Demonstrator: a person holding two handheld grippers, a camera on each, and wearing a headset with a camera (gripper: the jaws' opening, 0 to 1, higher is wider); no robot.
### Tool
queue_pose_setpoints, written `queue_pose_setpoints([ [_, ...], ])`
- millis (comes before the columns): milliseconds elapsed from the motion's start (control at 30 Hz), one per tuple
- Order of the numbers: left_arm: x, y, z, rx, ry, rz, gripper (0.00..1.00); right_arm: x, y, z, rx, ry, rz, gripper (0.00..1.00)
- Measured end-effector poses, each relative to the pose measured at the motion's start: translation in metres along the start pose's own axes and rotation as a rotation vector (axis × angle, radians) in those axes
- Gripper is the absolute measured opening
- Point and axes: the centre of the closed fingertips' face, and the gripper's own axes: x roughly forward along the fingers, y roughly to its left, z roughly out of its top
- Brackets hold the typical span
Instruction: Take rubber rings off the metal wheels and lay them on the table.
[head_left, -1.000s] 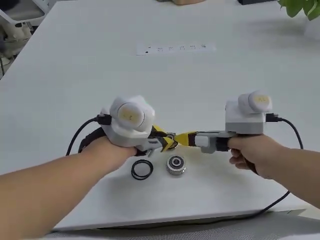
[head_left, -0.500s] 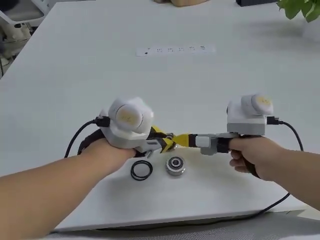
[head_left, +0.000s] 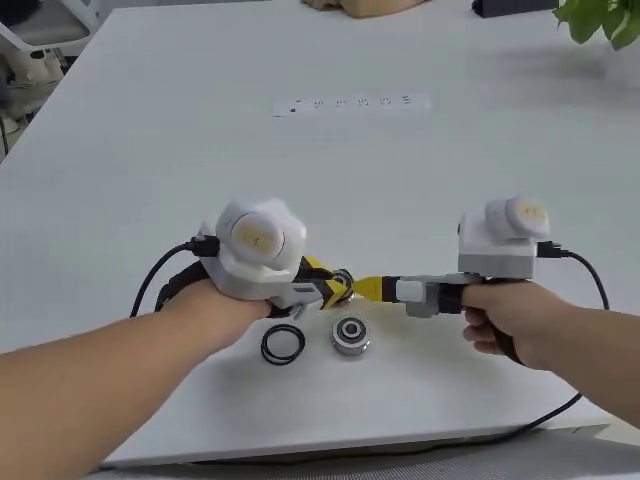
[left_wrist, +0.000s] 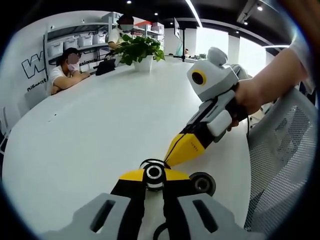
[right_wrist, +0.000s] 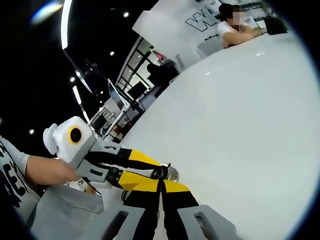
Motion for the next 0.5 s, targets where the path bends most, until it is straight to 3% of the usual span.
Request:
queue_pose_setpoints([
  [200,0.000,0.000,0.000,0.000,0.009,-0.004,0.07,-0.001,0.003,0.003,-0.006,-0.011,0.012,0.00],
  [500,0.000,0.000,0.000,0.008,0.013,-0.010,0.07,-0.002,0.018,0.005,-0.025,-0.017,0.080,0.00],
])
